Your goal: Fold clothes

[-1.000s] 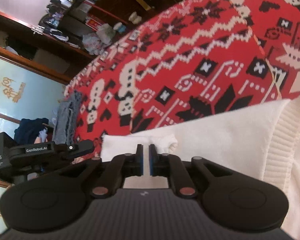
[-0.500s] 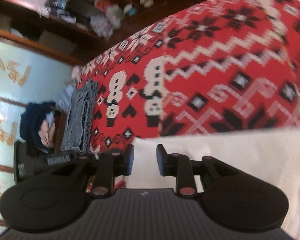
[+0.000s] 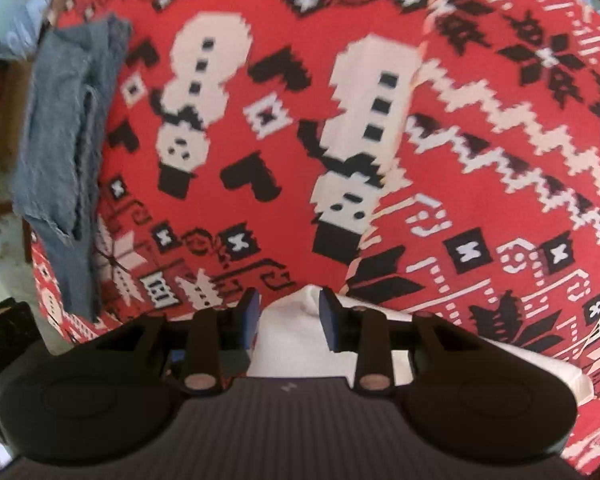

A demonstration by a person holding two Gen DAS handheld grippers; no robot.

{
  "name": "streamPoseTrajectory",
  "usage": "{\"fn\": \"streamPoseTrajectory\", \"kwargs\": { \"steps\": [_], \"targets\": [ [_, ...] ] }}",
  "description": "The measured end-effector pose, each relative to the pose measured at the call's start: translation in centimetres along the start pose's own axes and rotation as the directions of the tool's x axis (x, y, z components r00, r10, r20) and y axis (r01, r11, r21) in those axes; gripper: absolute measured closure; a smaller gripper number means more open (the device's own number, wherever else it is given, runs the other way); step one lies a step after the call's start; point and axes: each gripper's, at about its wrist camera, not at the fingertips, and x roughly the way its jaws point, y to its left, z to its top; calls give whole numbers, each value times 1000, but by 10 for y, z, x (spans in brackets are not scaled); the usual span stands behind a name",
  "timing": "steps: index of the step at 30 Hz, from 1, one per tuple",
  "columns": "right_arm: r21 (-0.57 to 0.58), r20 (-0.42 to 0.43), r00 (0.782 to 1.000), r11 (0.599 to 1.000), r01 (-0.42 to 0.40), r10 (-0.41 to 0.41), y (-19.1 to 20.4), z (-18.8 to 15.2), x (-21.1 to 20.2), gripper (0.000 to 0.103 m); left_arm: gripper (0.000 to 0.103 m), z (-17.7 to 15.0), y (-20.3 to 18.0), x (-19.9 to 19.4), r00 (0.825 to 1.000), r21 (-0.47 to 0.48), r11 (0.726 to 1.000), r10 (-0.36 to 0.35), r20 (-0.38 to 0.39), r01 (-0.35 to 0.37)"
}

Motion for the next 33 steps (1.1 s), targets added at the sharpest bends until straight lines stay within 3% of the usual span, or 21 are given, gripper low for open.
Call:
{"fn": "streamPoseTrajectory", "kwargs": {
  "steps": [2, 7, 12, 17, 29, 33],
  "targets": [
    [-5, -35, 999, 1000, 12, -12, 2, 3, 7, 67, 75, -3, 1, 7, 1000, 2, 1000, -2, -23, 2],
    [-48, -93, 996, 999, -14, 9, 4, 7, 16, 64, 73, -16, -10, 13, 999, 80, 996, 46, -1, -46],
    [-128, -116, 990, 987, -98, 83, 3, 1, 7, 61, 72, -29, -29, 10, 996, 207, 974, 79, 51, -88],
    [-198, -129, 979, 964, -179, 155, -3, -10, -6, 59, 72, -33, -37, 16, 996, 260, 962, 69, 49, -80],
    [-72, -86, 952, 951, -299, 293, -11, 7, 25, 54, 67, -35, -39, 23, 996, 286, 954, 76, 49, -87],
    [-65, -56, 922, 920, -386, 383, -12, 5, 18, 54, 67, -34, -37, 23, 997, 282, 956, 70, 43, -80]
  ]
}}
